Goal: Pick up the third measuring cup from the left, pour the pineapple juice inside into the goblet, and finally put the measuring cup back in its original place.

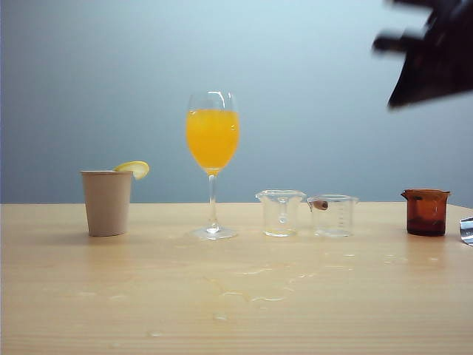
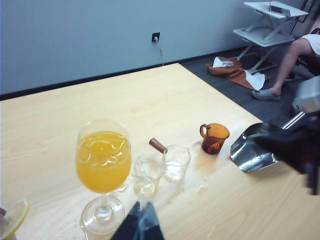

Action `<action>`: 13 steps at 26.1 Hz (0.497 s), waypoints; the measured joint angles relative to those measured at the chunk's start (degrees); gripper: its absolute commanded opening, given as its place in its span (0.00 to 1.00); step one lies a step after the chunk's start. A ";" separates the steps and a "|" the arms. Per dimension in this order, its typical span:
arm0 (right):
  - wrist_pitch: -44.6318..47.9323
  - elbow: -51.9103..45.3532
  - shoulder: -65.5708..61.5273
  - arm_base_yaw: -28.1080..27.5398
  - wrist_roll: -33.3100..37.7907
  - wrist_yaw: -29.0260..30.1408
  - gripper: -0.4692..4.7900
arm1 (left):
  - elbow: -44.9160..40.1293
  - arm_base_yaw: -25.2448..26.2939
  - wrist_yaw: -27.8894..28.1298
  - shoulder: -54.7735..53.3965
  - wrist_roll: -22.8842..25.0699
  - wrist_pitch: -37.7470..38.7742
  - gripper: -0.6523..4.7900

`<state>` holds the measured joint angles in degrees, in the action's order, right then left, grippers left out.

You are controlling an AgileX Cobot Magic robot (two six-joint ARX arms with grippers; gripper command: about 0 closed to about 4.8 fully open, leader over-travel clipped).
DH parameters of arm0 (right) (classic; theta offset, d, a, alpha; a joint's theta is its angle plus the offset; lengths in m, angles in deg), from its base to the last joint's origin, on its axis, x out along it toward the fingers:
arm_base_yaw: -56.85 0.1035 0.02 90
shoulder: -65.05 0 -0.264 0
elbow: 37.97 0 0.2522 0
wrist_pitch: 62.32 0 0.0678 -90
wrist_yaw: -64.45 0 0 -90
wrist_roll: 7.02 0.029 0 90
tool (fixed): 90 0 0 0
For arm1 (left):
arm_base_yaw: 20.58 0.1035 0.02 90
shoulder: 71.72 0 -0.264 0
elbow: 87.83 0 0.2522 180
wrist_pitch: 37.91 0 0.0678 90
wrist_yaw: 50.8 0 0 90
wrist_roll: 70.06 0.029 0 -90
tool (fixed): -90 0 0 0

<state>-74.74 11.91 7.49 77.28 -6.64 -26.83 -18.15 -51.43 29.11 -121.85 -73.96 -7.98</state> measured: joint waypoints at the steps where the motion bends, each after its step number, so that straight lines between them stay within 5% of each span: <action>1: -1.29 0.00 2.32 0.00 0.00 0.00 0.09 | 0.00 0.00 0.00 0.42 0.00 0.04 0.11; 13: -20.04 -1.68 36.41 -0.02 -0.66 -0.02 0.09 | -5.16 -0.02 4.87 11.89 0.02 4.13 0.11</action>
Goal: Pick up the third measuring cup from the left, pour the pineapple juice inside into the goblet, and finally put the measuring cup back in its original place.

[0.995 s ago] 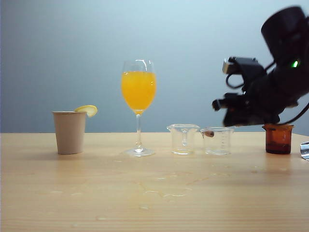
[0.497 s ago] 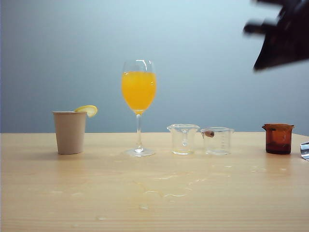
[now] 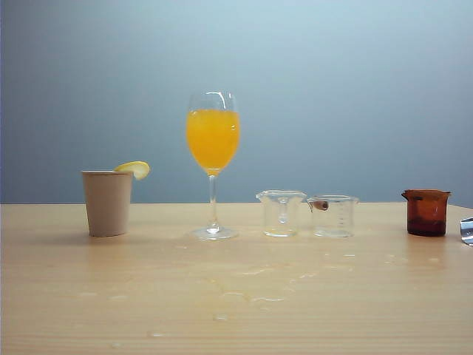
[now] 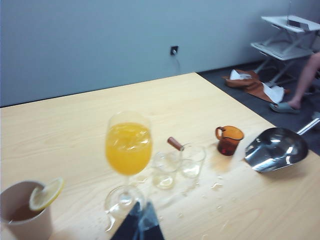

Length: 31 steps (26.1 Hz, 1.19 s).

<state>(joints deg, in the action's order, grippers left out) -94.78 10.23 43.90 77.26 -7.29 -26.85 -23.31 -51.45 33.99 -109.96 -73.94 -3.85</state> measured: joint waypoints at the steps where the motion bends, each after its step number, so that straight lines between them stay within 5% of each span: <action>1: -0.28 -1.09 2.16 0.00 -0.17 0.00 0.09 | -1.75 0.00 0.79 1.57 0.04 -0.46 0.11; 12: -0.76 -16.63 21.42 -0.13 -0.28 -4.11 0.13 | -21.44 -0.02 1.53 20.85 0.24 -7.54 0.11; 22: -0.94 -16.55 19.39 -0.79 0.24 -5.38 0.13 | -35.67 -0.02 3.78 33.38 0.24 -13.27 0.11; 31: -1.79 -16.55 19.45 -0.79 0.24 -5.14 0.13 | -42.91 0.00 4.33 33.29 0.22 -19.89 0.11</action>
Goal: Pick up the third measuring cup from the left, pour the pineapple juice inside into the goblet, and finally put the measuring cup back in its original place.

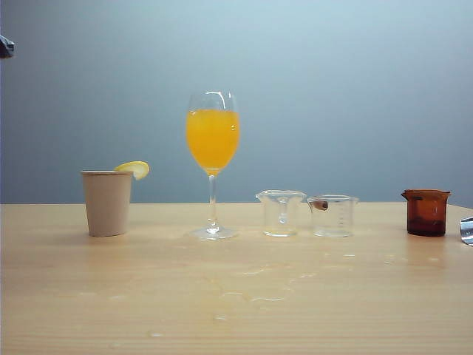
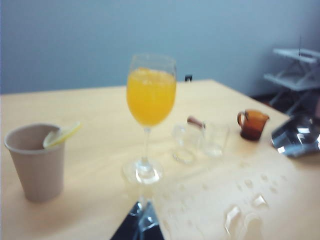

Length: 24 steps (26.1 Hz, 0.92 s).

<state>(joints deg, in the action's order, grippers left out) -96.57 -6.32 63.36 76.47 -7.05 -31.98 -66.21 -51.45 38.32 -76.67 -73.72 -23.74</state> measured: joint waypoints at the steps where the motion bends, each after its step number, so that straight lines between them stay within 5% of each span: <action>1: 0.02 0.00 0.00 0.00 0.00 0.00 0.13 | -0.87 -0.02 0.79 0.00 0.02 -2.19 0.11; 10: 0.02 0.00 0.00 0.00 0.00 0.00 0.13 | -2.78 1.27 4.02 2.78 1.29 -5.51 0.11; 16: 0.00 0.00 0.00 0.02 0.00 0.04 0.13 | -2.78 15.96 5.44 4.83 0.98 -4.85 0.11; 20: 0.00 0.00 0.00 0.00 0.00 0.02 0.13 | -2.84 28.06 0.81 4.83 0.31 -3.56 0.11; 24: 0.00 0.00 0.00 0.02 0.00 0.04 0.13 | -4.52 34.25 -1.51 4.87 0.20 -3.91 0.11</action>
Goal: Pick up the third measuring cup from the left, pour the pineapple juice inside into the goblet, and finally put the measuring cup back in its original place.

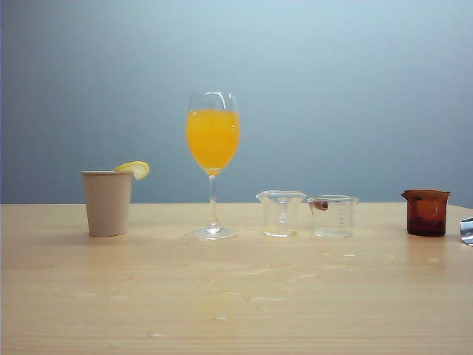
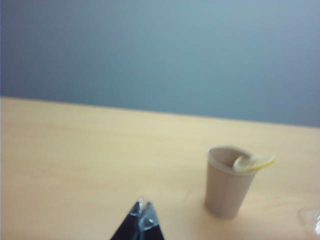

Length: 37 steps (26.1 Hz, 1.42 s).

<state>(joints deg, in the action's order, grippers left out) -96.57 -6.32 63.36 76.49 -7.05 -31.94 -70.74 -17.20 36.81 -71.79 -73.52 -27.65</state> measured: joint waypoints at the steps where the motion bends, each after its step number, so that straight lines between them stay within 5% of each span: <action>1: 0.00 0.00 0.00 0.00 0.00 0.00 0.13 | -0.92 0.44 -0.13 0.00 0.00 0.09 0.11; 16: 0.00 0.00 0.00 -0.02 0.00 -0.02 0.13 | -3.13 -6.14 3.19 -0.04 3.56 2.08 0.13; 34: 0.00 0.00 0.00 -0.02 -0.02 -0.09 0.13 | -3.13 -6.12 3.52 -0.02 3.65 2.10 0.13; 37: 0.42 -0.35 0.22 -0.07 -0.02 -5.03 0.13 | -3.13 -6.12 3.52 -0.02 3.65 2.10 0.13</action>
<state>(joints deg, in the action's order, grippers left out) -96.15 -6.67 63.58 76.43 -7.07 -36.97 -73.86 -23.32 40.33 -71.82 -69.87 -25.55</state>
